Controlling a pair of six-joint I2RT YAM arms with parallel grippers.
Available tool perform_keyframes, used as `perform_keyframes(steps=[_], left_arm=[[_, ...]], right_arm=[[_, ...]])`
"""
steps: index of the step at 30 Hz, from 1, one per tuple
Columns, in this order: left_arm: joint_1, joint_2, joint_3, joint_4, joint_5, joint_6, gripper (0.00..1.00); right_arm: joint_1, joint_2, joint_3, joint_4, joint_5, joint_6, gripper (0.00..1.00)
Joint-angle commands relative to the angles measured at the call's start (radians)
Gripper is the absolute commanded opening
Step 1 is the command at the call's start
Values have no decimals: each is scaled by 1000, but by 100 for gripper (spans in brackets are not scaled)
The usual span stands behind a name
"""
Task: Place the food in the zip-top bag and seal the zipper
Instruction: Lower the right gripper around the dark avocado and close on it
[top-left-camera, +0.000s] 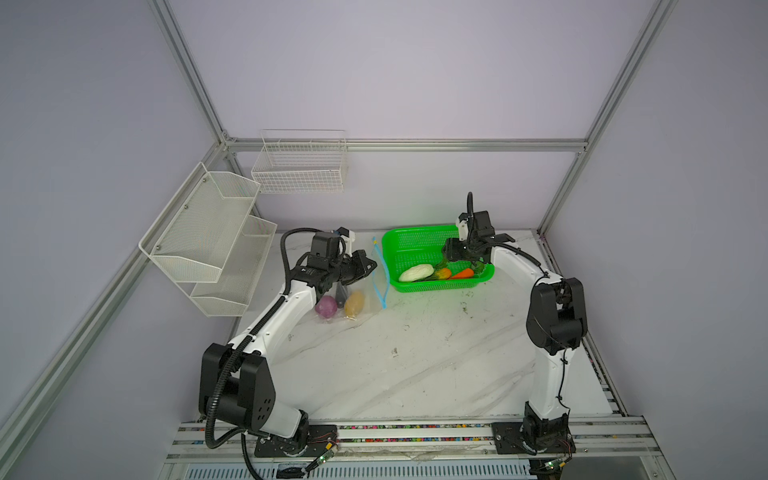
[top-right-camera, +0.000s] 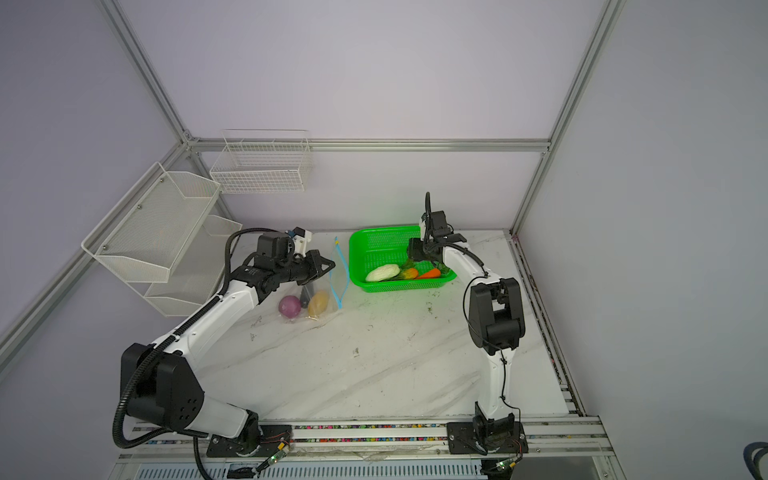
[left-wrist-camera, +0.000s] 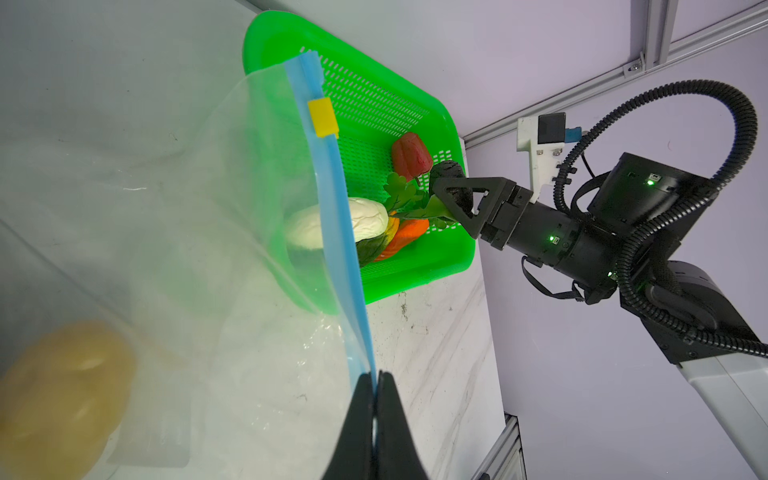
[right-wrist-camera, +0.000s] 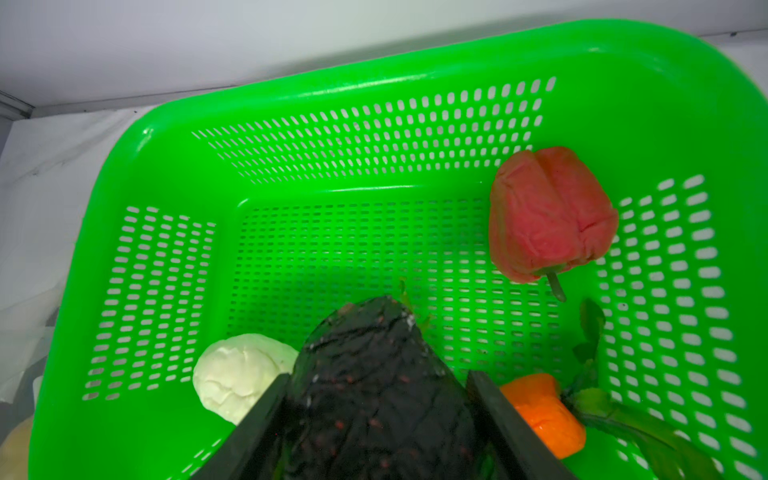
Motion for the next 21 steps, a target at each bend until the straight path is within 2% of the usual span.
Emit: perform_keyframes(steps=[1, 5, 12, 21], left_arm=[[-4, -26, 66, 17, -3, 14, 0], [-3, -35, 62, 19, -4, 15, 0], [-5, -42, 61, 16, 0, 14, 0], [-4, -48, 55, 15, 2, 11, 0]], right_arm=[[1, -9, 17, 60, 32, 29, 53], [3, 40, 39, 71, 83, 27, 54], [11, 157, 90, 95, 19, 48, 56], [10, 278, 206, 113, -44, 75, 64]])
